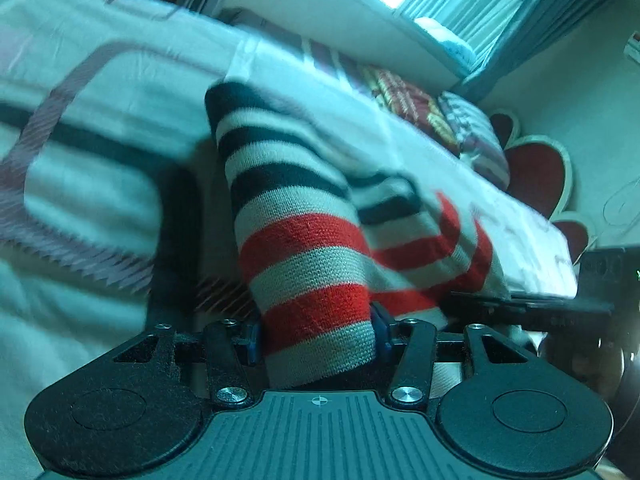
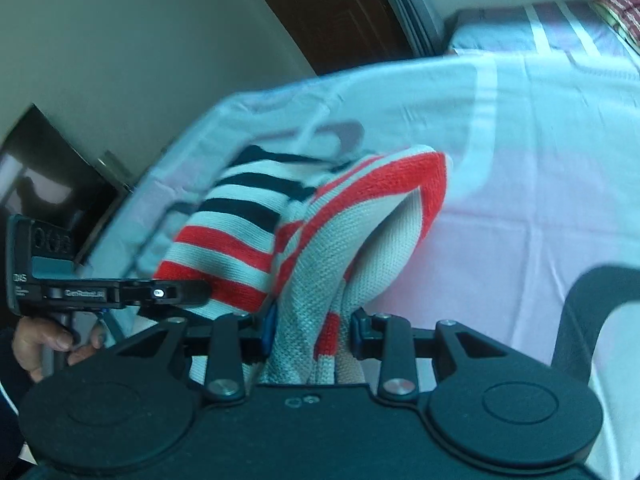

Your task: Fold small clothes

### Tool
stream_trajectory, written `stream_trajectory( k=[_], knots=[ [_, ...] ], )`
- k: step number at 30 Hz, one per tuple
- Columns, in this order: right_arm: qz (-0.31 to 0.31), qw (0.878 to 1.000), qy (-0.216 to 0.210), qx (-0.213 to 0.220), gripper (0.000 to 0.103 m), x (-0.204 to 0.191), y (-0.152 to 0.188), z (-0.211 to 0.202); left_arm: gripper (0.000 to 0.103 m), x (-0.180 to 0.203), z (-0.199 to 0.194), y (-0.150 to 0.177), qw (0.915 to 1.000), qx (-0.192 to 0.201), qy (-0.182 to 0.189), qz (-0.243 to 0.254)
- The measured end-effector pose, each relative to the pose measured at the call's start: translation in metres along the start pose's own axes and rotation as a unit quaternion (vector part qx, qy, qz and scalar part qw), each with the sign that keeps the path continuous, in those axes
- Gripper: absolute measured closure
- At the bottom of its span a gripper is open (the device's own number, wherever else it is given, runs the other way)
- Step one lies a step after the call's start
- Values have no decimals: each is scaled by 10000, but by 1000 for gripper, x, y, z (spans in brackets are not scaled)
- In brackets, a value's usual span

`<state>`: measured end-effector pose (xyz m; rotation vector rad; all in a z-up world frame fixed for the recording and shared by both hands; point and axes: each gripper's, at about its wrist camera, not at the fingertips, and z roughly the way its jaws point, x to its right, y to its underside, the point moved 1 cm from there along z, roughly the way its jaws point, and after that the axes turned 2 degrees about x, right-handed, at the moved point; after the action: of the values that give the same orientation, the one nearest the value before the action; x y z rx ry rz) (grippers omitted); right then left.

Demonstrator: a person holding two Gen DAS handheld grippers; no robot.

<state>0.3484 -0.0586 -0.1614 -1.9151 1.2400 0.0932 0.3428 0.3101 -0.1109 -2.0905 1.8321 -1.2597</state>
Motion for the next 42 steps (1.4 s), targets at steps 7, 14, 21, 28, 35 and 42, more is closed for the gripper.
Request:
stream_trajectory(
  k=[7, 14, 21, 28, 35, 42],
  knots=[
    [662, 9963, -548, 8, 71, 33, 8, 2, 44, -12, 3, 11, 9995, 235, 204, -98],
    [8, 9998, -53, 196, 55, 28, 2, -43, 25, -3, -37, 16, 9983, 530, -253, 52],
    [-178, 9988, -406, 205, 67, 9, 4, -70, 25, -1, -45, 35, 9990, 365, -265, 14],
    [-789, 9962, 378, -51, 62, 11, 25, -47, 22, 0, -39, 50, 9981, 368, -493, 45],
    [-601, 9976, 304, 183, 69, 7, 26, -70, 23, 9, -58, 55, 9964, 616, -574, -77],
    [-1128, 9926, 443, -99, 78, -16, 50, -80, 23, 9, -68, 91, 9946, 483, -915, -22]
  ],
)
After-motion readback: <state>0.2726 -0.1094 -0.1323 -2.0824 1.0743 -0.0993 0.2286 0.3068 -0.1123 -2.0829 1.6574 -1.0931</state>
